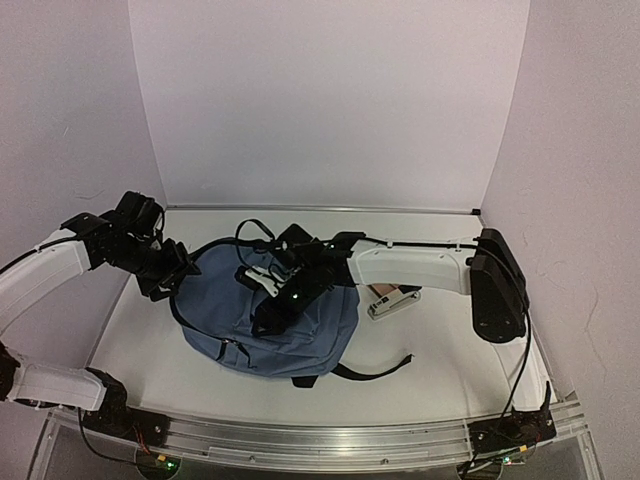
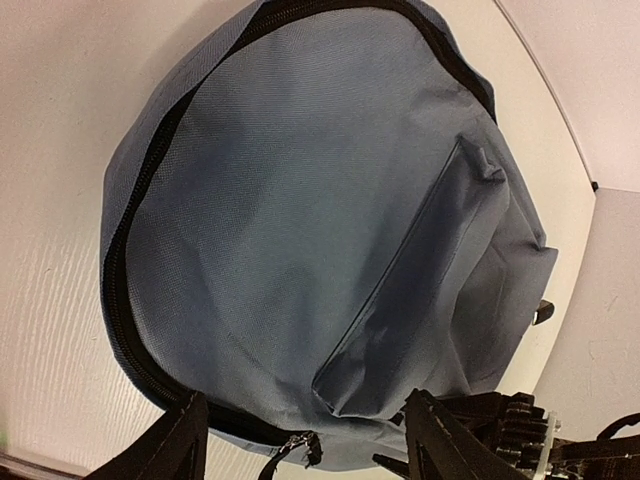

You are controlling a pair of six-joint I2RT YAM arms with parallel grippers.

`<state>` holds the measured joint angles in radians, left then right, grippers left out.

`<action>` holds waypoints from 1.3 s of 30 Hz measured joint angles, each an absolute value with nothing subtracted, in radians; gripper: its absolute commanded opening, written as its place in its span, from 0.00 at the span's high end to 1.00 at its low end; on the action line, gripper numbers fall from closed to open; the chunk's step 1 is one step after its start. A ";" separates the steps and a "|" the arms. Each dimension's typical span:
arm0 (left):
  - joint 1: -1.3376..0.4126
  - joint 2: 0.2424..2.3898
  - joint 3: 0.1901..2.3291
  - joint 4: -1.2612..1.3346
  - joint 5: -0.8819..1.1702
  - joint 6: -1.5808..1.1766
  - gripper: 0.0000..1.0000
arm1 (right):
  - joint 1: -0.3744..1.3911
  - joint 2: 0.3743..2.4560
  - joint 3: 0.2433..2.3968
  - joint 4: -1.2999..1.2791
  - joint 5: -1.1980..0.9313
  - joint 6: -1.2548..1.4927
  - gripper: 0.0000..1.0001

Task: Pack the student bag
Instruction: Unzip the student bag at the center of the board.

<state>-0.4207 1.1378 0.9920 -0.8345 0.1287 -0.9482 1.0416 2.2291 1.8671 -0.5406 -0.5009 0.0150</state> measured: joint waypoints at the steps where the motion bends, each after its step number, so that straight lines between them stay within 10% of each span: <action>1: -0.421 1.136 0.992 -0.836 0.128 -0.948 0.32 | 1.042 2.235 1.875 -0.540 -0.496 0.018 0.54; 12: -0.426 1.063 0.943 -0.837 0.134 -0.948 0.35 | 1.041 2.265 1.905 -0.538 -0.462 0.021 0.99; 39: -0.722 1.108 0.723 -0.407 0.128 -0.621 0.36 | 0.970 2.256 1.971 -0.564 -0.521 0.055 1.00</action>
<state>-0.7219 1.1076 0.7231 -0.4073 0.1284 -0.6211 0.9698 2.2556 1.9707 -0.5639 -0.5211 0.0546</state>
